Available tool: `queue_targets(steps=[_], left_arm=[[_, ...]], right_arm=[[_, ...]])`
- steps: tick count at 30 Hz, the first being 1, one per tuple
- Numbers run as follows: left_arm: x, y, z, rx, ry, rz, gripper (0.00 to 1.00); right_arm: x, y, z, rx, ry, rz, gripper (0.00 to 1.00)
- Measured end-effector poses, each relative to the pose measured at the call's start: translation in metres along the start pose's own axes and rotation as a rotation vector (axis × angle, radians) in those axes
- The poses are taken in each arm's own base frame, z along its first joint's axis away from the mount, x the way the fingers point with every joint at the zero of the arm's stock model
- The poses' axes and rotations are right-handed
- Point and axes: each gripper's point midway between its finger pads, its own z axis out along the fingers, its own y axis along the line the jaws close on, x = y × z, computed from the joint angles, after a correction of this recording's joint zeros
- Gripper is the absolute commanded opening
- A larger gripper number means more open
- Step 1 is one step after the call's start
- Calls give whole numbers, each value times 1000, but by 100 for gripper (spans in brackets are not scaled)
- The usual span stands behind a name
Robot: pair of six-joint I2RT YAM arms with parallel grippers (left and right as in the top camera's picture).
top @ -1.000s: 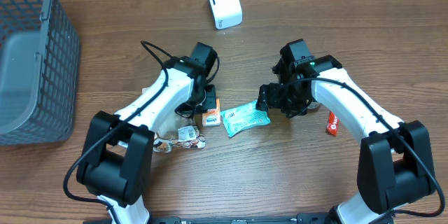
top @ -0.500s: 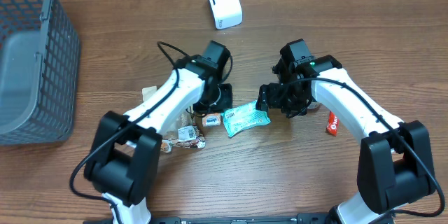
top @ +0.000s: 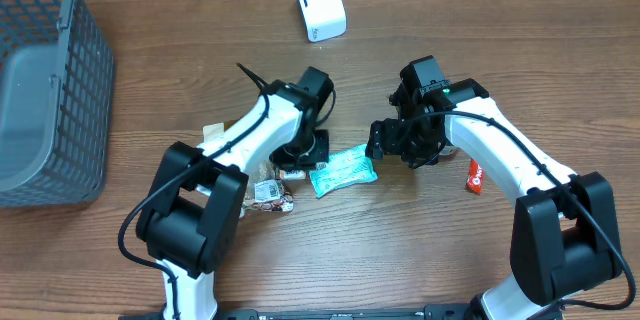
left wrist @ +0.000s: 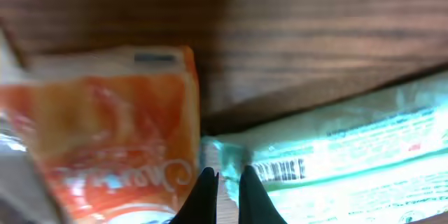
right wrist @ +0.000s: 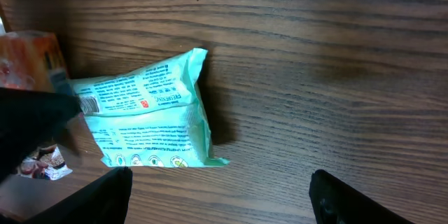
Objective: Scan the item barcode
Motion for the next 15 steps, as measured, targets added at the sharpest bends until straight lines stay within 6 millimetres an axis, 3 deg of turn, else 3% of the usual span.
queue_targets(steps=[5, 15], left_arm=[[-15, -2, -11, 4, -46, 13, 11], [-18, 2, -12, -26, -63, 15, 10]], right_arm=[[0, 0, 0, 0, 0, 1, 83], [0, 0, 0, 0, 1, 1, 83]])
